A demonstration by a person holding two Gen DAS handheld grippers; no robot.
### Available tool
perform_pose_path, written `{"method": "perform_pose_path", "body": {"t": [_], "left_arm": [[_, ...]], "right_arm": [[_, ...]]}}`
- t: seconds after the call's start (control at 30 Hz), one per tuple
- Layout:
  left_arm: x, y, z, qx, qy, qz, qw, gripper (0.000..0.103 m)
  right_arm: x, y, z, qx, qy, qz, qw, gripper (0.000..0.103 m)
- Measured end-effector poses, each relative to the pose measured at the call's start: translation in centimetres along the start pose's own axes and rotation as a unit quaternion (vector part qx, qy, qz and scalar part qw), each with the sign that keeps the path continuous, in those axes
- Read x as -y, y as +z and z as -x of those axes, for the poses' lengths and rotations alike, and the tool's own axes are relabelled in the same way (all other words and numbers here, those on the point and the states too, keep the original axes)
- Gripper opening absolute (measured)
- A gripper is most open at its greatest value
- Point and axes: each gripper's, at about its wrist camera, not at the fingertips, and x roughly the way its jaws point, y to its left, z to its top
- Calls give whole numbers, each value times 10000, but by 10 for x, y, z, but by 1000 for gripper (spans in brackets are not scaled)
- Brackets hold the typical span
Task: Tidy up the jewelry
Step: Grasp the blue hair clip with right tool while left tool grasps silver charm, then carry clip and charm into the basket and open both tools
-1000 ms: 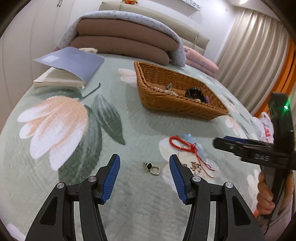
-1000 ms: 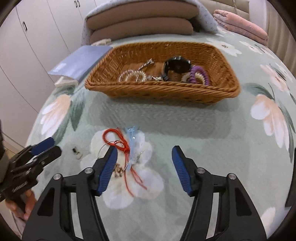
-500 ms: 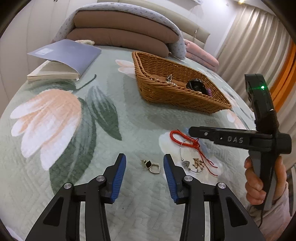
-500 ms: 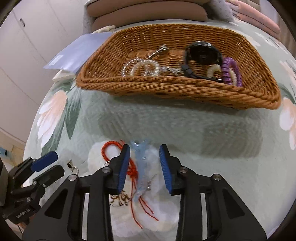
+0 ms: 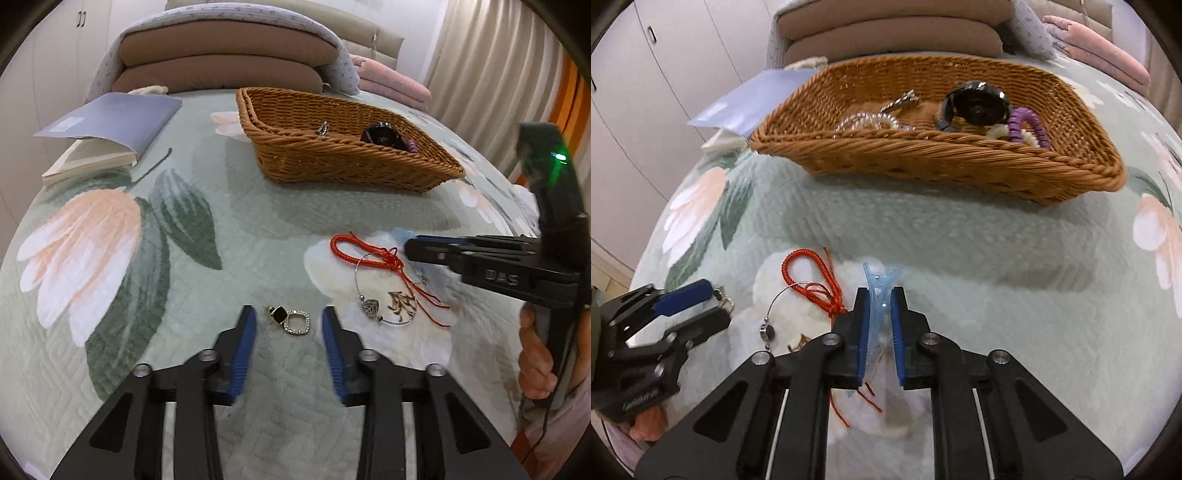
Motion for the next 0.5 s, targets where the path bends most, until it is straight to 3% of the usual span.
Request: {"method": "perform_pose_path", "body": {"t": [0.1,0.17,0.37,0.5], "left_arm": [[1,1,-2,14,77,-28,10000,21],[1,1,-1,28,34,-42,10000,9],[2,2,8,253,-122,9,9996,6],[-2,8,25,536,-626,254,9963,6]], "right_arm": [[7,-3,7,128,127,-58,9998,11],[11,-6,10,187,234,-92,9995,11],[27,-14,28,323,453,-208,9982,11],[27,-12,55,573,550,-190,9967,11]]}}
